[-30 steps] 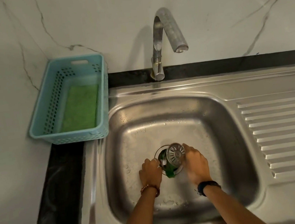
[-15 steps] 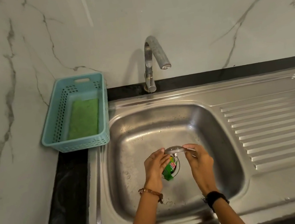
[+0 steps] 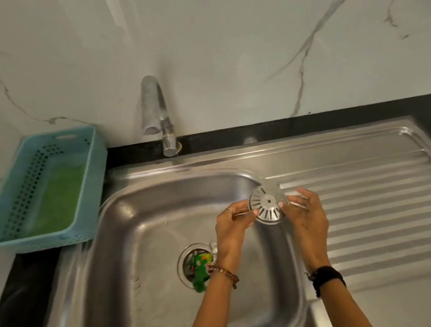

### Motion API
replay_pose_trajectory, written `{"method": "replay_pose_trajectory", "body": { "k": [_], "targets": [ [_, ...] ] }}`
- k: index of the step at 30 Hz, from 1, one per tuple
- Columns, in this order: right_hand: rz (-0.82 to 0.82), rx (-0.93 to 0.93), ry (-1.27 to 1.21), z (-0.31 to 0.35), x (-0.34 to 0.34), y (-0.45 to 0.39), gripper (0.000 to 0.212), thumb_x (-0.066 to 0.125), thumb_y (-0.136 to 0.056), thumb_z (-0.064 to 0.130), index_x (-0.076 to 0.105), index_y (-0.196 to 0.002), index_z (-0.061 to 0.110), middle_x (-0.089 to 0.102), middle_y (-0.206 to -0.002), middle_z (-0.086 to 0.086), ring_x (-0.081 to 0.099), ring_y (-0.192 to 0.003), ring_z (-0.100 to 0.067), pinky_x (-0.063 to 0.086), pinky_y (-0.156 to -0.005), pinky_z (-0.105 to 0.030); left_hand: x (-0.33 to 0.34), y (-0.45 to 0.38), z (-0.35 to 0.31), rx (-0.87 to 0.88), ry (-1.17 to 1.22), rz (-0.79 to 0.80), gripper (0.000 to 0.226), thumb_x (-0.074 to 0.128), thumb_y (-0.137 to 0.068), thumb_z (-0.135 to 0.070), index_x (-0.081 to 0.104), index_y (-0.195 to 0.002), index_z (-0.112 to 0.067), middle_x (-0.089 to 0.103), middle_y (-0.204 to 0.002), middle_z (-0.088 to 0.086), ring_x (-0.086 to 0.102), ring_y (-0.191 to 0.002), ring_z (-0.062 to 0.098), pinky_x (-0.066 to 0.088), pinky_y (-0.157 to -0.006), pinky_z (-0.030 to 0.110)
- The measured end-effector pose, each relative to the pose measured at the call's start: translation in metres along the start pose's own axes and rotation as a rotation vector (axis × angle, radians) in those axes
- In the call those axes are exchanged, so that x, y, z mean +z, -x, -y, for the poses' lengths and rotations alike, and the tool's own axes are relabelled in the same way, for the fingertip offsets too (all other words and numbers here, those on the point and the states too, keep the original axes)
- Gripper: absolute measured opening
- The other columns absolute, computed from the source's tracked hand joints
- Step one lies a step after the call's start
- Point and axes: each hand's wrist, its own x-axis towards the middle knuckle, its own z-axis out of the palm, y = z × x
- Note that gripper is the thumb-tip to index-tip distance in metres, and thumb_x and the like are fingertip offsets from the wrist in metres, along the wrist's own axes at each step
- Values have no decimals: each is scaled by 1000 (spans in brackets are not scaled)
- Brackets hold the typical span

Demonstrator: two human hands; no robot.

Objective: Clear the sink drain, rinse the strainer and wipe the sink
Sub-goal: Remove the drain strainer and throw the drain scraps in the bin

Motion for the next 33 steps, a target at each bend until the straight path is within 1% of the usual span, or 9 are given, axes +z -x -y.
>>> {"method": "replay_pose_trajectory", "body": {
  "k": [3, 8, 12, 15, 18, 21, 26, 30, 33],
  "targets": [
    [-6, 7, 18, -2, -18, -40, 36, 68, -82, 14, 52, -114, 17, 62, -103, -3, 62, -91, -15, 49, -61, -4, 43, -22, 9, 40, -148, -113, 11, 69, -79, -9, 69, -85, -18, 69, -83, 3, 62, -74, 12, 51, -65, 14],
    [61, -8, 135, -14, -34, -87, 37, 65, -84, 8, 50, -118, 12, 62, -101, -2, 60, -81, -1, 45, -60, 2, 89, -44, 21, 71, -341, -250, 21, 69, -80, -12, 71, -100, -6, 73, -94, 7, 67, -83, 16, 54, -82, 26],
    [121, -16, 198, -23, -39, -101, 35, 64, -86, 10, 50, -117, 14, 64, -101, -3, 58, -80, 7, 43, -57, 3, 101, -46, 23, 110, -400, -309, 17, 67, -81, -11, 72, -98, -8, 74, -93, 7, 67, -82, 13, 55, -84, 29],
    [118, -14, 248, -27, -41, -104, 42, 64, -86, 12, 47, -124, 18, 66, -107, -7, 61, -87, -8, 43, -57, 3, 107, -43, 22, 165, -511, -345, 19, 66, -82, -14, 72, -100, -10, 74, -93, 4, 59, -75, 1, 45, -66, -1],
    [104, -1, 293, -23, -40, -101, 48, 62, -88, 14, 42, -132, 19, 65, -116, -12, 63, -100, -18, 50, -77, -13, 105, -37, 20, 201, -524, -320, 19, 64, -84, -12, 71, -102, -9, 74, -93, 5, 58, -76, 0, 38, -61, -7],
    [58, 43, 342, -16, -32, -91, 50, 60, -89, 15, 40, -134, 17, 59, -125, -17, 59, -111, -28, 50, -90, -37, 89, -25, 25, 146, -416, -294, 15, 60, -87, -9, 72, -95, -12, 71, -82, -1, 66, -73, 12, 55, -73, 18],
    [103, -158, 351, -8, 2, -35, 34, 56, -90, 13, 51, -124, 13, 54, -126, -10, 56, -107, -24, 52, -86, -37, 8, -10, 61, -43, -487, -390, 12, 61, -86, -12, 70, -92, -11, 72, -91, 7, 67, -81, 21, 56, -74, 32],
    [356, -212, 457, -30, 46, 26, 18, 58, -89, 13, 62, -106, 13, 64, -99, -4, 58, -82, -16, 45, -72, -21, -68, -6, 88, -222, -623, -568, 12, 60, -81, -9, 70, -86, -12, 73, -92, 12, 67, -89, 28, 46, -70, 26],
    [512, 115, 431, -58, 79, 56, 10, 56, -90, 13, 63, -98, 13, 67, -97, -2, 59, -79, -10, 41, -61, -7, -101, -9, 104, -316, -771, -529, 15, 57, -84, -15, 63, -97, -9, 66, -106, 14, 62, -97, 30, 52, -79, 34]
  ]
}}
